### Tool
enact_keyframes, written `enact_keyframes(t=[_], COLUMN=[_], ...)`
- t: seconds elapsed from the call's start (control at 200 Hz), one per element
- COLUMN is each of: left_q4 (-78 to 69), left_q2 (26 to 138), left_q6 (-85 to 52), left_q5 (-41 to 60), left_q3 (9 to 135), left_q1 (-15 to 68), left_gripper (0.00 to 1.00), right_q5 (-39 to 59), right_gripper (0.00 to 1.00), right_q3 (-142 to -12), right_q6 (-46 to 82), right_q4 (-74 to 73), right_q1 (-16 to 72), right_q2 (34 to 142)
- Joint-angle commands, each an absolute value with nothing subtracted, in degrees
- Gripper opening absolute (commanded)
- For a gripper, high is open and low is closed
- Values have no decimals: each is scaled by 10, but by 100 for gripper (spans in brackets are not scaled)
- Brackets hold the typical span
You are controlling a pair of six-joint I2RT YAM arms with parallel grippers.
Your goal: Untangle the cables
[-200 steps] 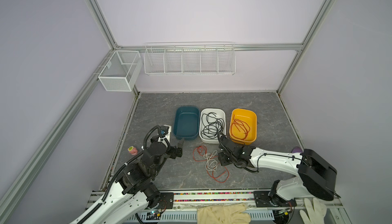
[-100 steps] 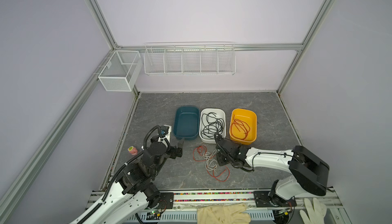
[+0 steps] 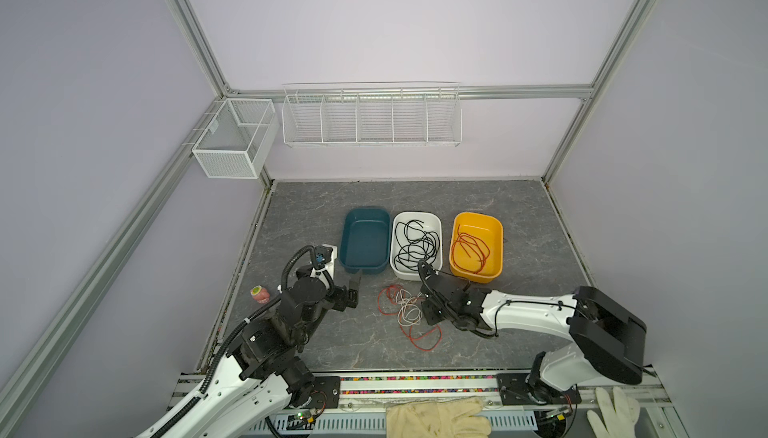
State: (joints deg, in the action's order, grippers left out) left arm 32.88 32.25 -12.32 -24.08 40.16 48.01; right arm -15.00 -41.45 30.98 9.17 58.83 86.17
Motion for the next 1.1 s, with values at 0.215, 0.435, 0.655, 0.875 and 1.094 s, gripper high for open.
enact_keyframes(t=[0.215,0.435,0.655,0.875,1.094], left_q4=[335,336,337,335,334], left_q2=[372,402,414,419,425], left_q6=[-122,-125,-126,-126,-125], left_q5=[-157,-116,-100,-87,-83], left_q3=[396,397,398,398,398], left_q1=[478,478,479,478,478], left_gripper=[99,99,99,99,99], right_q5=[-205,-236,-247,-230,-248], right_gripper=[7,7,7,7,7], right_q3=[-400,-408,-428,-456,-487], right_q6=[290,279,259,238,220], right_q4=[93,136,183,208,233], right_q1=[612,625,627,628,628], right_q2=[792,717,610,539,498])
